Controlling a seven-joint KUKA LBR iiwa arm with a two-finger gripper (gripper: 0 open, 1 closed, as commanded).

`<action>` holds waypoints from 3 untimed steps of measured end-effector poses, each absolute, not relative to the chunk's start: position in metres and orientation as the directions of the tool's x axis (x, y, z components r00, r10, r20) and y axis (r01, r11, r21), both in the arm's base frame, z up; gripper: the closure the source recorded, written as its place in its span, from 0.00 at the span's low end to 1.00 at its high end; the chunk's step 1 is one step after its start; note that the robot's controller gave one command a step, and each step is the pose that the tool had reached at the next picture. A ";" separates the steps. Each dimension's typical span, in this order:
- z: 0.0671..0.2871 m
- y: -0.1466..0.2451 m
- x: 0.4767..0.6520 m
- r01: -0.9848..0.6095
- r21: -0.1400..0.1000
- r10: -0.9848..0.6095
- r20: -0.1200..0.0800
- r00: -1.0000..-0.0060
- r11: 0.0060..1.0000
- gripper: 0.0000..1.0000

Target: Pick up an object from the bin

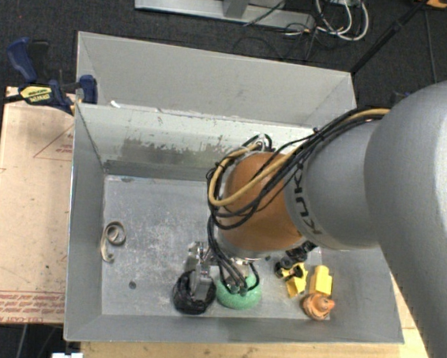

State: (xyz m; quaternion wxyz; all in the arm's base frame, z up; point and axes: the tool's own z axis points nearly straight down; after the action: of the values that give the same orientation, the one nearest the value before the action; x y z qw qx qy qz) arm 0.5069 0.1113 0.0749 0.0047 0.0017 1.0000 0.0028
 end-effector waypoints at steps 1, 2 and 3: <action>0.115 0.114 0.503 -0.009 0.001 -0.009 0.003 -1.000 1.000 1.00; 0.183 0.112 0.516 -0.016 0.001 -0.016 0.001 -1.000 1.000 1.00; 0.221 0.089 0.537 -0.013 0.001 -0.013 -0.002 -1.000 1.000 1.00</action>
Offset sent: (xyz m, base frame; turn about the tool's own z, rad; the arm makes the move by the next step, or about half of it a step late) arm 0.0156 -0.0014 0.1300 -0.0219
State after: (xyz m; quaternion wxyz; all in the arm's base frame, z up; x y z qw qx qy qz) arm 0.5368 0.0887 0.2213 0.0008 -0.0064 1.0000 0.0007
